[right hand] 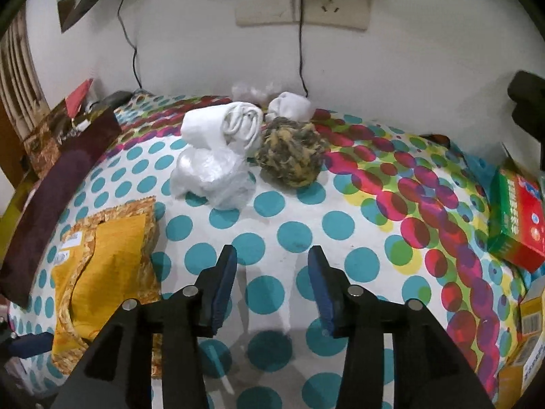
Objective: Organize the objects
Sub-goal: 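Grasp the yellow chip bag with the left gripper and lift it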
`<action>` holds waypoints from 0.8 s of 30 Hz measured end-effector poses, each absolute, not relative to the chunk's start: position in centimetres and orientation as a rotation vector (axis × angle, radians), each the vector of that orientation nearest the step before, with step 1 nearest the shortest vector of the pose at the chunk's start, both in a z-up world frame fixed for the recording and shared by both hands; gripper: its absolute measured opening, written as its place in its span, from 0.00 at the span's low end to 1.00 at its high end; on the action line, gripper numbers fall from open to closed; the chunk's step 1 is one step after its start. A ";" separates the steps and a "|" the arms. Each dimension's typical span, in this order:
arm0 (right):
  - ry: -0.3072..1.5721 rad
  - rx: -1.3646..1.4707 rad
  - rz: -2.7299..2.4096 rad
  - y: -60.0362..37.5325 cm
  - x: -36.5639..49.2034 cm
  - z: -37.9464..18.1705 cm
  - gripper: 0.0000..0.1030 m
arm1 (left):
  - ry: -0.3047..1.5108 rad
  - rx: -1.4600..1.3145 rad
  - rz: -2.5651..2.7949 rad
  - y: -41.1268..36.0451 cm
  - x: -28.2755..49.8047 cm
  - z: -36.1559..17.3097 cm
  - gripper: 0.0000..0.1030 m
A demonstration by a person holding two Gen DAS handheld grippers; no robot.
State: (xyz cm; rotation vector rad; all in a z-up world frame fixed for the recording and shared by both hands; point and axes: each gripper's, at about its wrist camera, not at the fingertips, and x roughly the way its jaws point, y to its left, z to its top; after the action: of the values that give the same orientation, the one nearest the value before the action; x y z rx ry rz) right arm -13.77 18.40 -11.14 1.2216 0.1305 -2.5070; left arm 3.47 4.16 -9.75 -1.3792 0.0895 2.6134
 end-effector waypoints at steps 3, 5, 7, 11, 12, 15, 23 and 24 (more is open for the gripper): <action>0.102 1.234 -2.503 18.7 -14.0 -11.3 0.45 | 0.228 -1.359 2.643 5.3 2.9 -10.0 0.45; 0.095 1.237 -2.509 18.8 -14.1 -11.3 0.46 | 0.349 -1.310 2.664 6.1 2.6 -9.9 0.45; 0.088 1.239 -2.506 18.8 -14.1 -11.3 0.47 | 0.511 -1.240 2.702 7.1 2.6 -9.9 0.45; 0.092 1.239 -2.499 18.6 -14.1 -11.4 0.50 | 0.682 -1.186 2.731 8.0 2.1 -10.0 0.45; 0.091 1.239 -2.496 18.6 -14.1 -11.4 0.51 | 0.719 -1.168 2.747 8.2 2.0 -10.0 0.45; 0.091 1.237 -2.490 18.5 -14.1 -11.4 0.54 | 0.807 -1.126 2.781 8.4 1.7 -9.9 0.45; 0.083 1.234 -2.479 18.5 -14.0 -11.4 0.57 | 0.977 -1.028 2.858 8.9 0.3 -9.6 0.46; 0.084 1.234 -2.477 18.5 -14.0 -11.4 0.57 | 0.965 -1.021 2.863 8.8 0.2 -9.4 0.46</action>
State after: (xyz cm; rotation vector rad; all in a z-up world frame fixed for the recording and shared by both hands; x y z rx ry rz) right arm -14.03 18.51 -11.44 1.2340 0.0836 -2.4771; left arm 0.22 8.85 -9.42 -1.0210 0.9654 2.8631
